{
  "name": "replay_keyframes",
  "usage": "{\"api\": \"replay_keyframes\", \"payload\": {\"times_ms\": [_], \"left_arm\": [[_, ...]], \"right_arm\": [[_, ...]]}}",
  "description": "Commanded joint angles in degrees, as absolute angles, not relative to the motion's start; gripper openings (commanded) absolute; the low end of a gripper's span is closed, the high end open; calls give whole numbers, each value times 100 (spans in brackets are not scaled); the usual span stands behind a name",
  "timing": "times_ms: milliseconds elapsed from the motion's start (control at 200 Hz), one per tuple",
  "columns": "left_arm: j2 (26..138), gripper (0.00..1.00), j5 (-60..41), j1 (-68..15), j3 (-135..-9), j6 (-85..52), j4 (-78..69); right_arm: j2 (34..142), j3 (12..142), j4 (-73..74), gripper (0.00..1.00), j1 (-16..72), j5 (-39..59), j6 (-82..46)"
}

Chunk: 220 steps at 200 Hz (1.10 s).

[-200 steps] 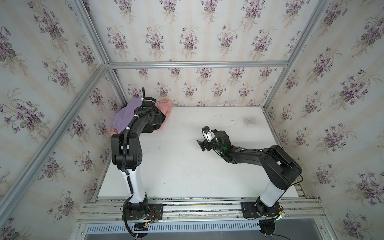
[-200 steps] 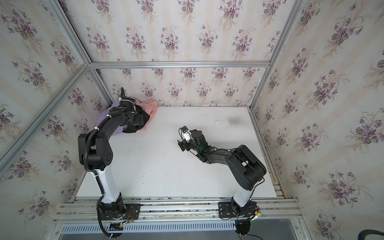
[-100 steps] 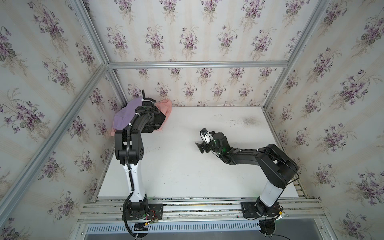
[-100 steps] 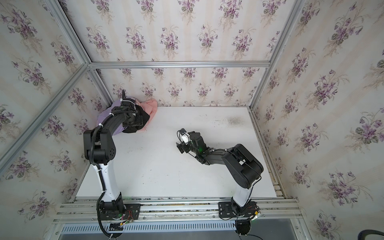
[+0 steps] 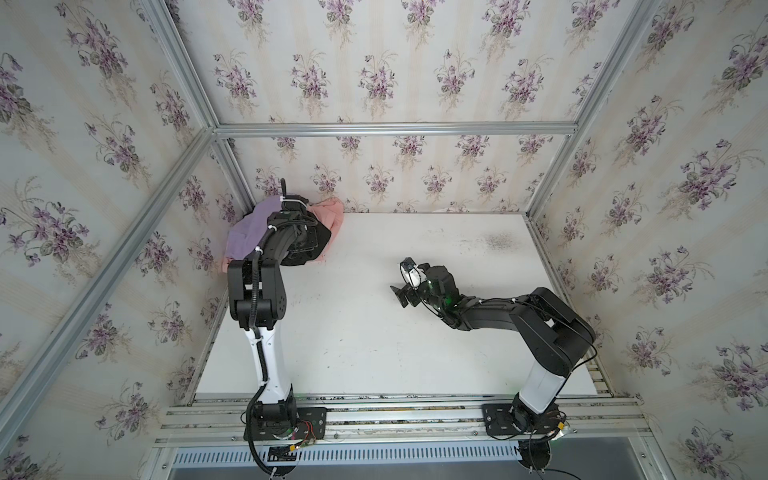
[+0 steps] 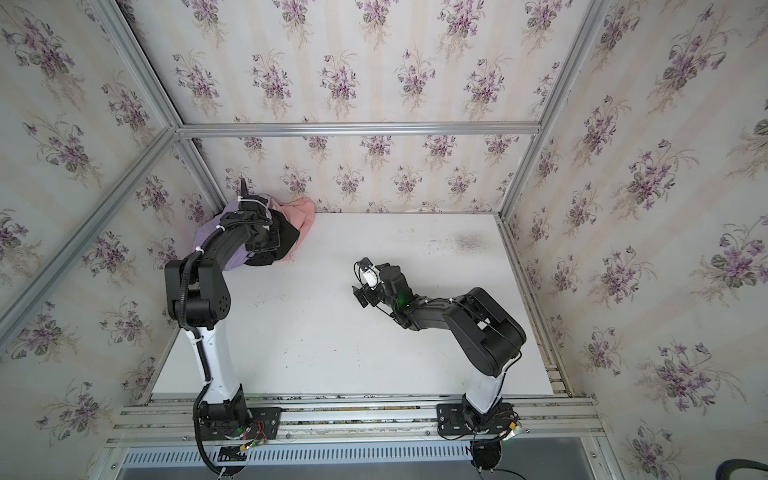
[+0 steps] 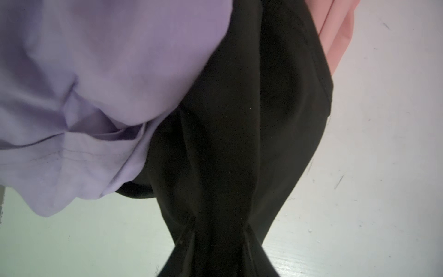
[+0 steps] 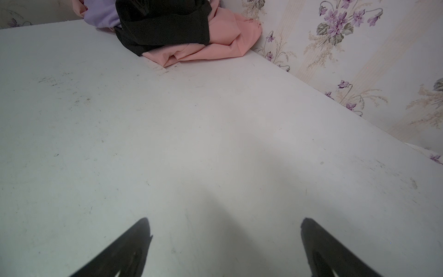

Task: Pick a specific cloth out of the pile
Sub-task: 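Close the left gripper on the black cloth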

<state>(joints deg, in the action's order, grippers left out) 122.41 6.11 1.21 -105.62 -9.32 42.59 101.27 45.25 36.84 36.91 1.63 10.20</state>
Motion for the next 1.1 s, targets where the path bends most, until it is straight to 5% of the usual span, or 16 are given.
{"api": "replay_keyframes", "payload": {"times_ms": [0,1094], "left_arm": [[12140,23,626,123,-10624,-937,4313],[11861,11,316,132,-11461,-1124,4537]], "right_arm": [[10053,4518,3775,100,3717,151,1063],[9677,4418,3571,100,3947,-96,1169]]}}
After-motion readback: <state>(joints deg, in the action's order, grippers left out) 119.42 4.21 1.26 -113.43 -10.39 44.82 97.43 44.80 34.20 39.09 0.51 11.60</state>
